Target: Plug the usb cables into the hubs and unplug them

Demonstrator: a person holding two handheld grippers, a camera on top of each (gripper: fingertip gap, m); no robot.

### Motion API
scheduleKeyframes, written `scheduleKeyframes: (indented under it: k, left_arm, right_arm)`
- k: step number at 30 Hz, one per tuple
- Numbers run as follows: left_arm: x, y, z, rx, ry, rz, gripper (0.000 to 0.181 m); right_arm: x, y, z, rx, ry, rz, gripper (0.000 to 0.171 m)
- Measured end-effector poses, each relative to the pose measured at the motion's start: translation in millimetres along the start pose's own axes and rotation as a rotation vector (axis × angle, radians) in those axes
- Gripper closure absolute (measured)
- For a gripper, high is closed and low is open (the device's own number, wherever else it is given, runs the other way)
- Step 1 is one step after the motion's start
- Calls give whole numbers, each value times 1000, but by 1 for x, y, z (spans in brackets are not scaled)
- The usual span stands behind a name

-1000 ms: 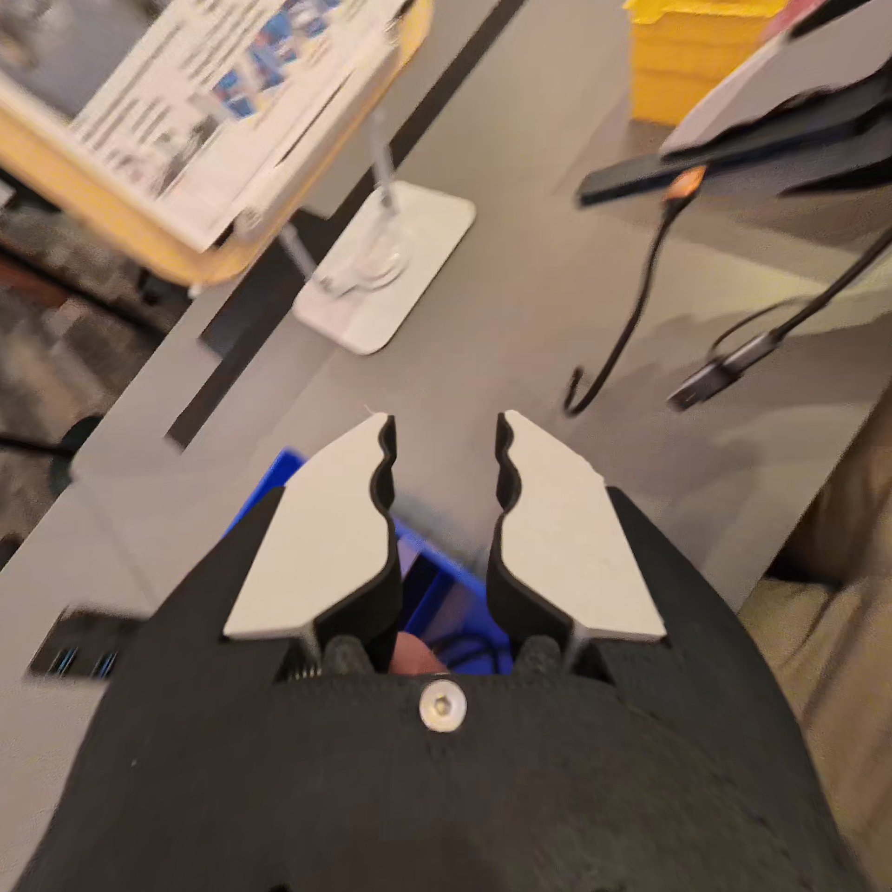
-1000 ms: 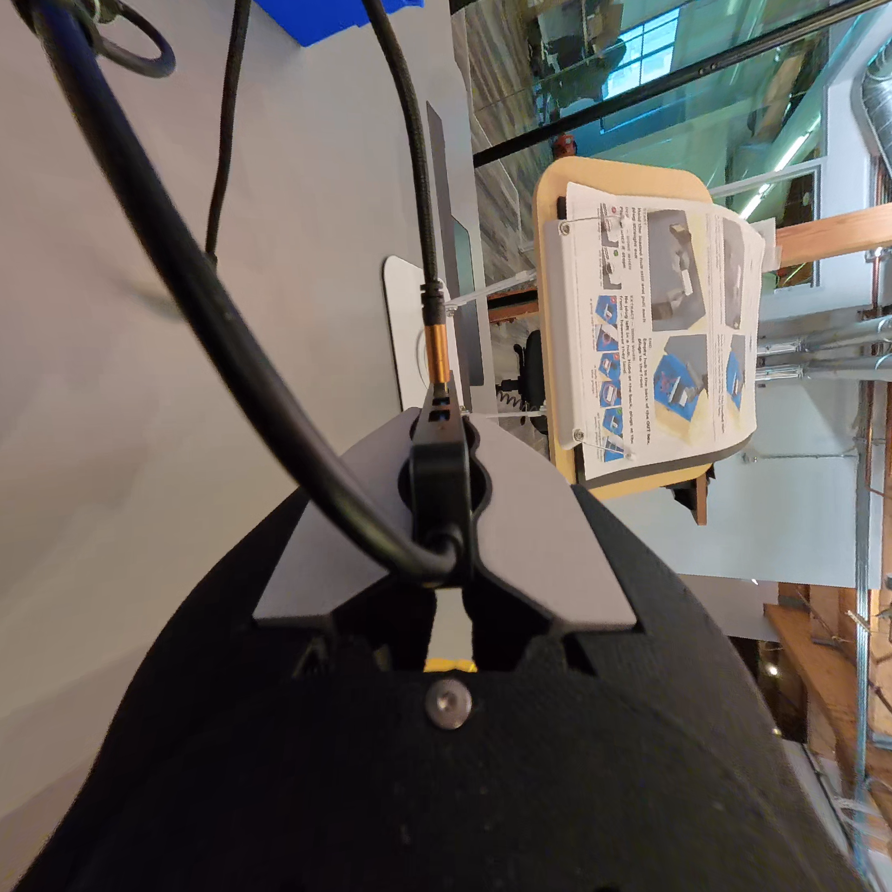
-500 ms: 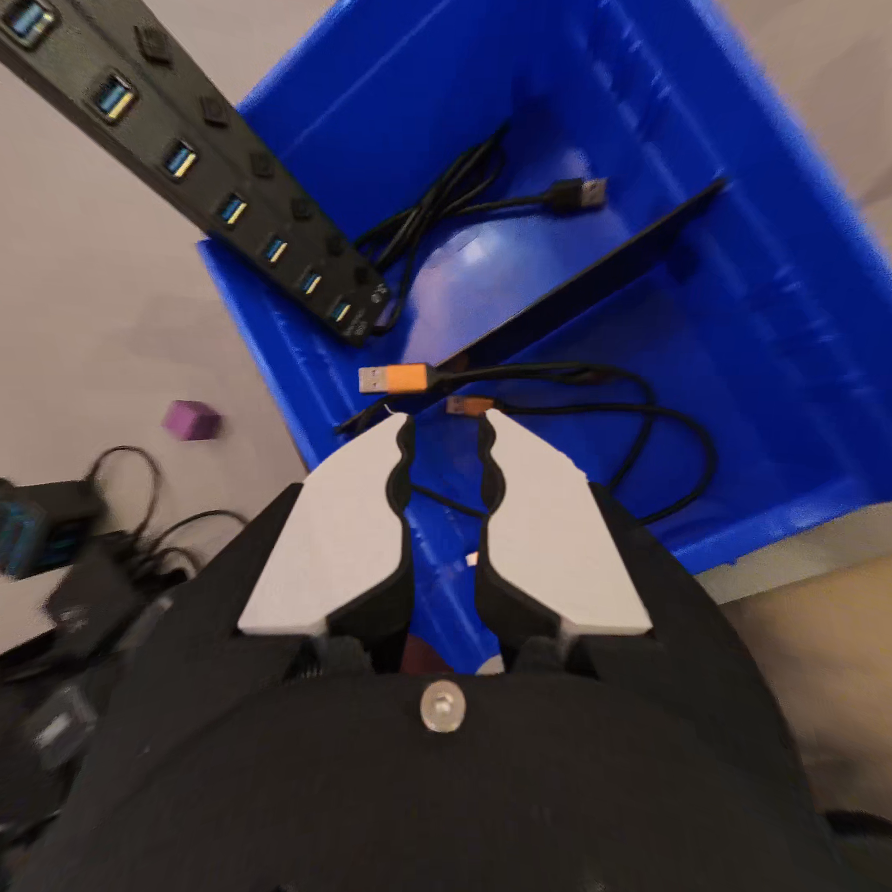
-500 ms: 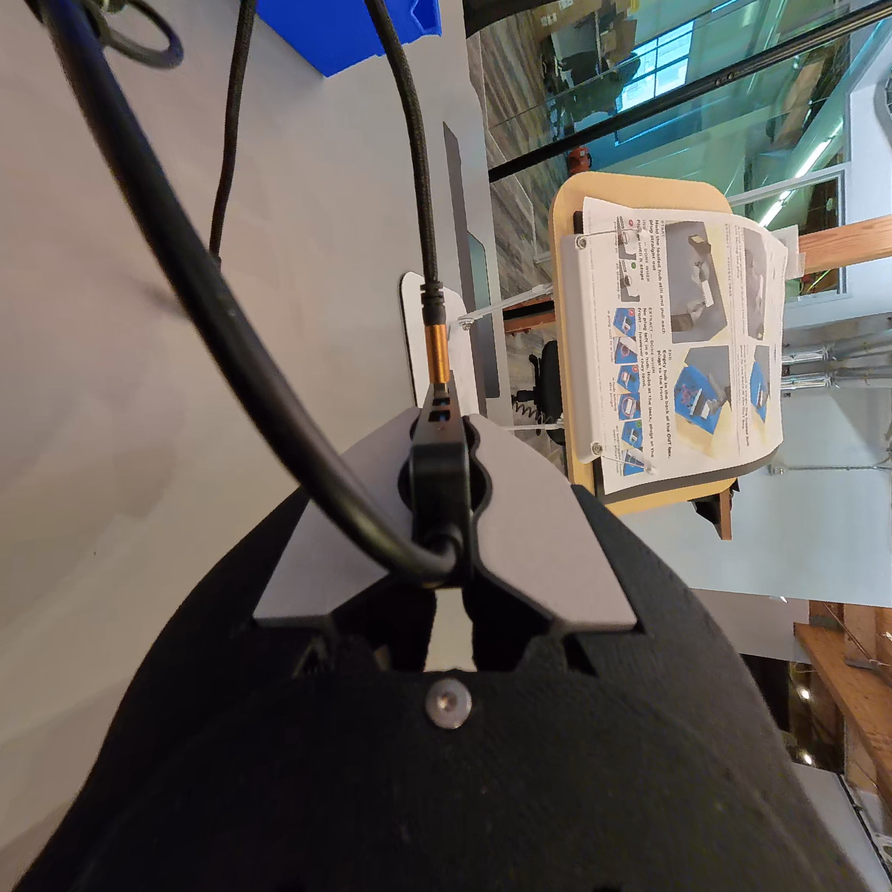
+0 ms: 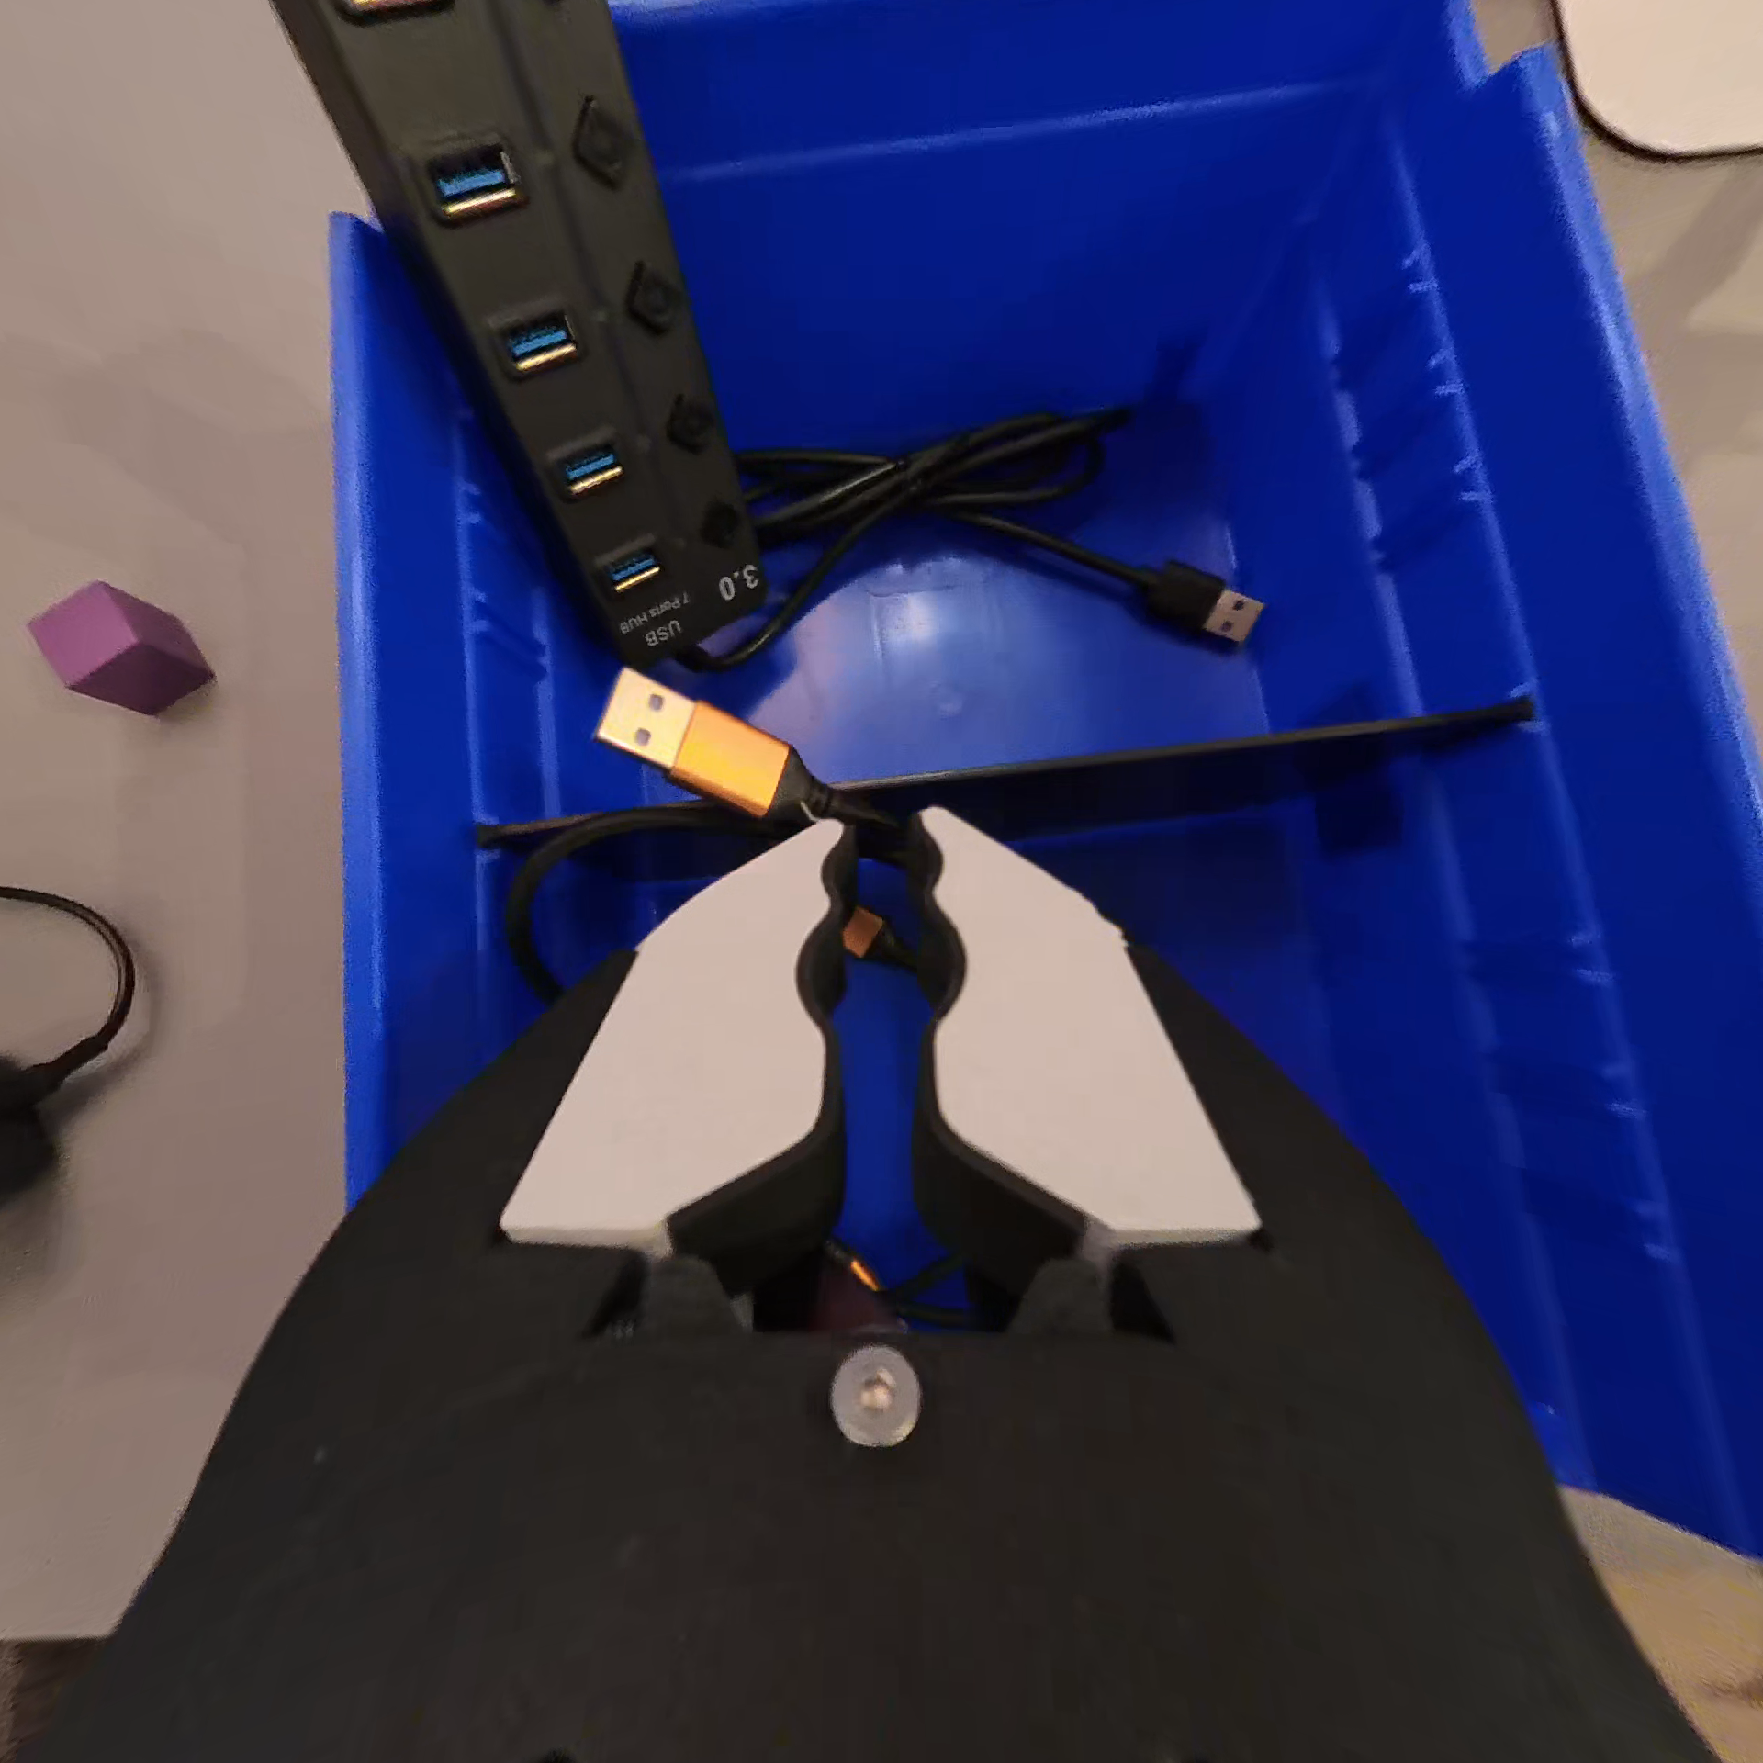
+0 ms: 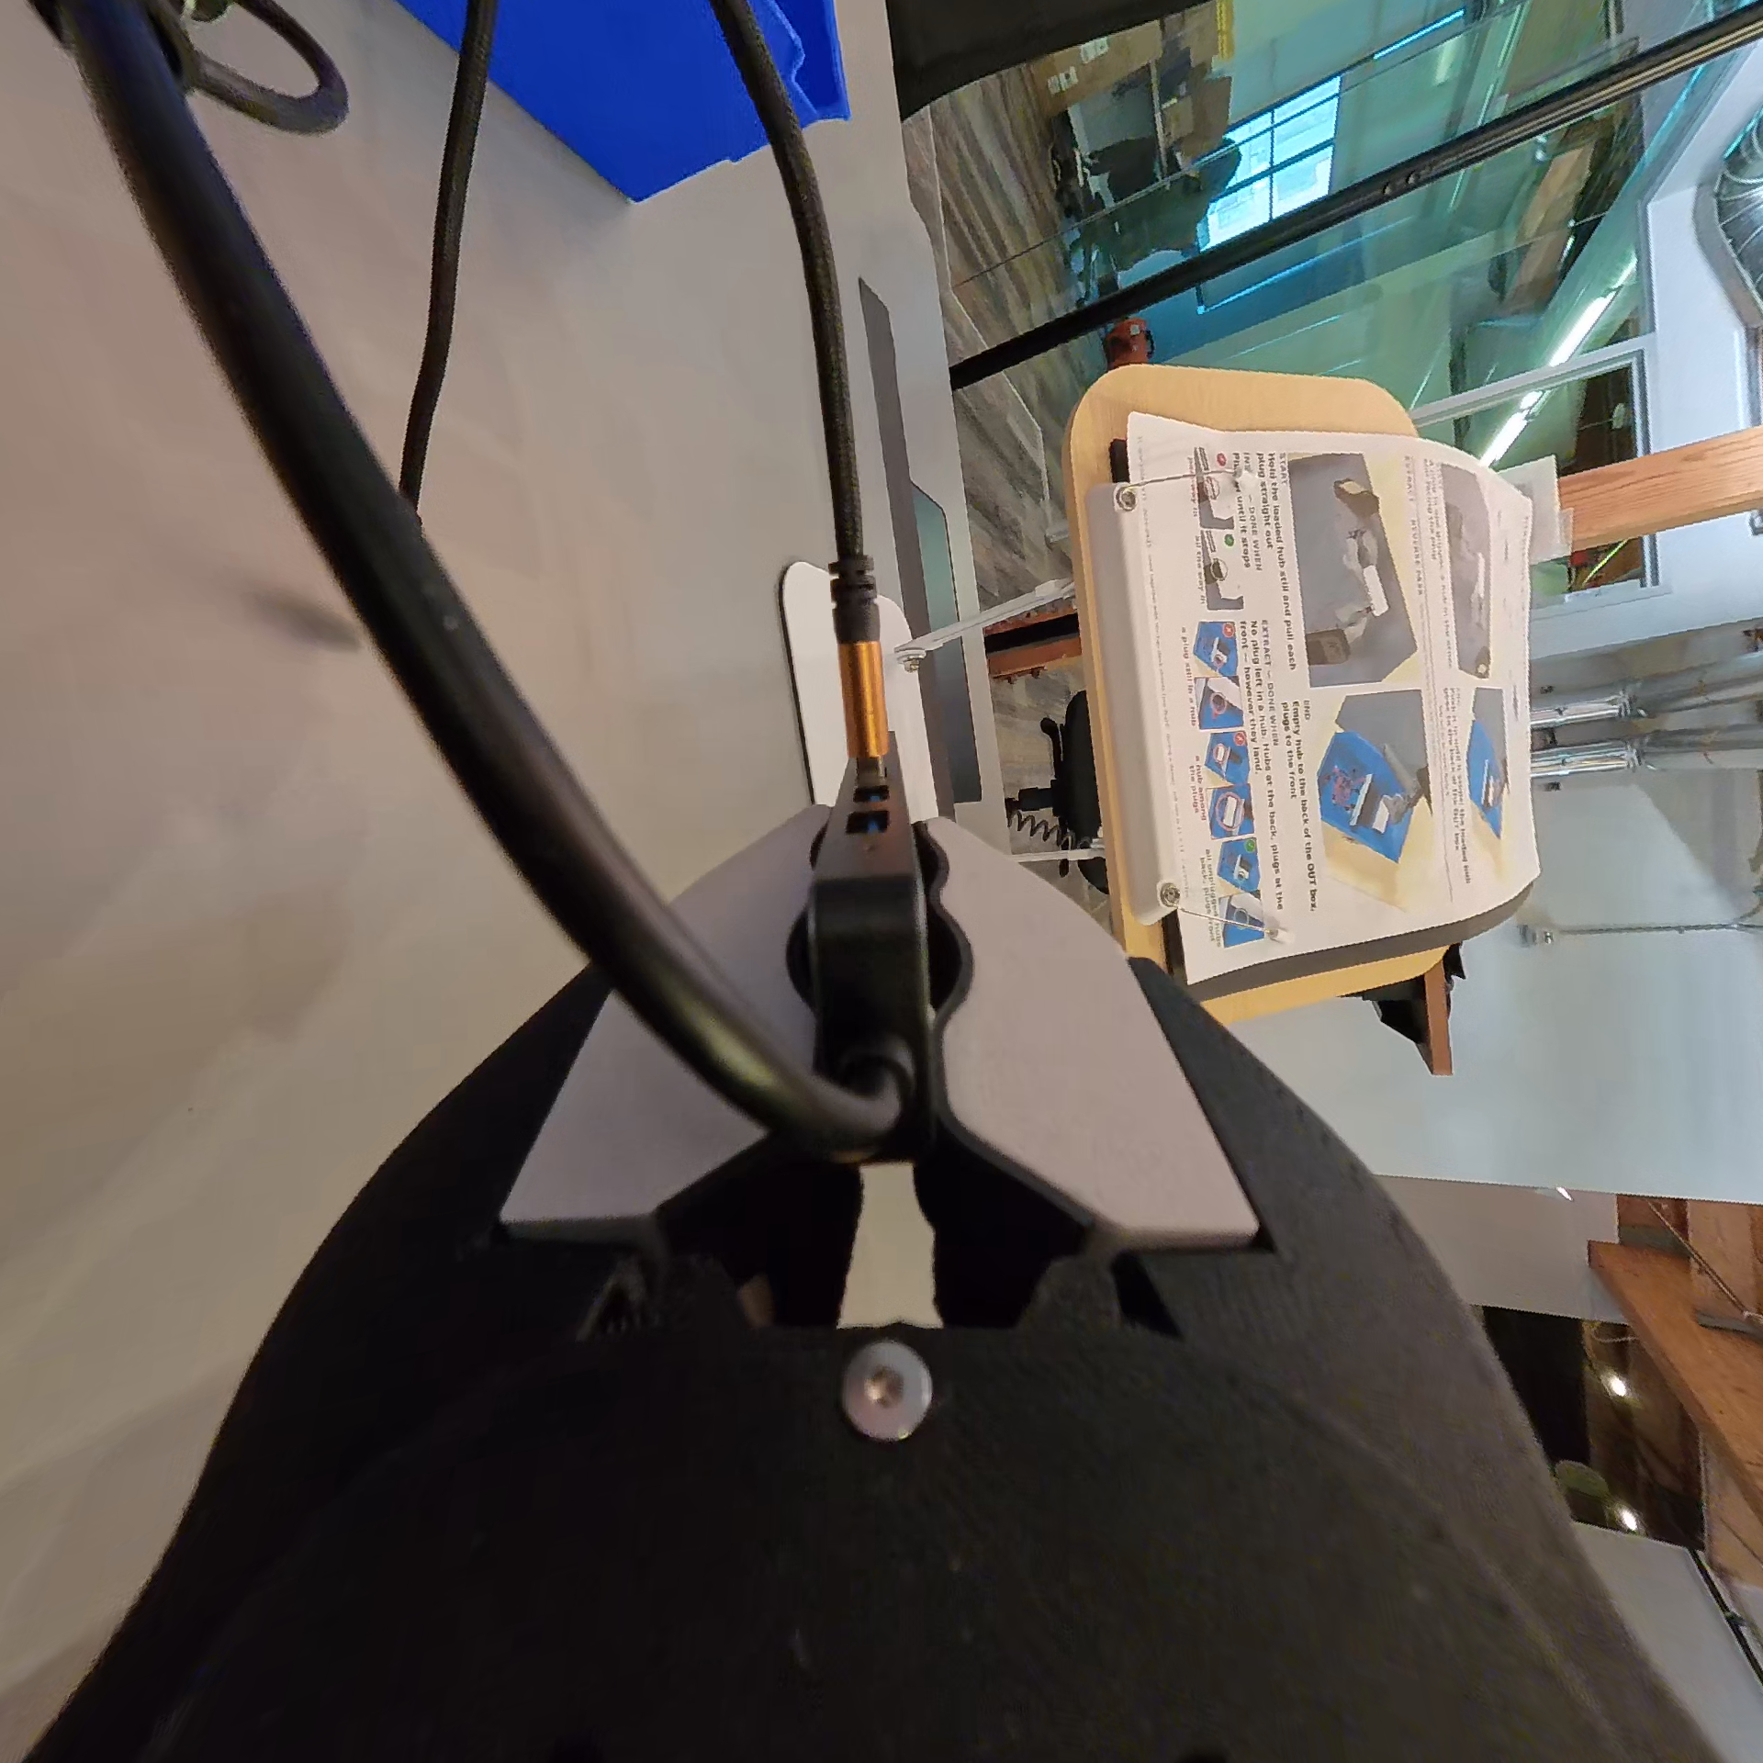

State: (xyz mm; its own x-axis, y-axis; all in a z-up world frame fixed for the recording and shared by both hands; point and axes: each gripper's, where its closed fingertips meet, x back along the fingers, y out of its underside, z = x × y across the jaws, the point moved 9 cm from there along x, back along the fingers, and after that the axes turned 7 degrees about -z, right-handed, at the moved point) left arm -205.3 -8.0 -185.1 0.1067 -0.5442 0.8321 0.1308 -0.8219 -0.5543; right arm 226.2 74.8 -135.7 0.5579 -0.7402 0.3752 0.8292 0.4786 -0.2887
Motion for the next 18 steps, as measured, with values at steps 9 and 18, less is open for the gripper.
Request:
scheduleKeyframes:
  k: [9, 18]
  left_arm:
    - [2, -2, 2, -67, -43, 102, 181]
    - [0, 1, -1, 71, 74, 70, 151]
  right_arm:
    - [0, 0, 1, -10, -3, 5, 159]
    - [-1, 1, -2, -12, -18, 6, 159]
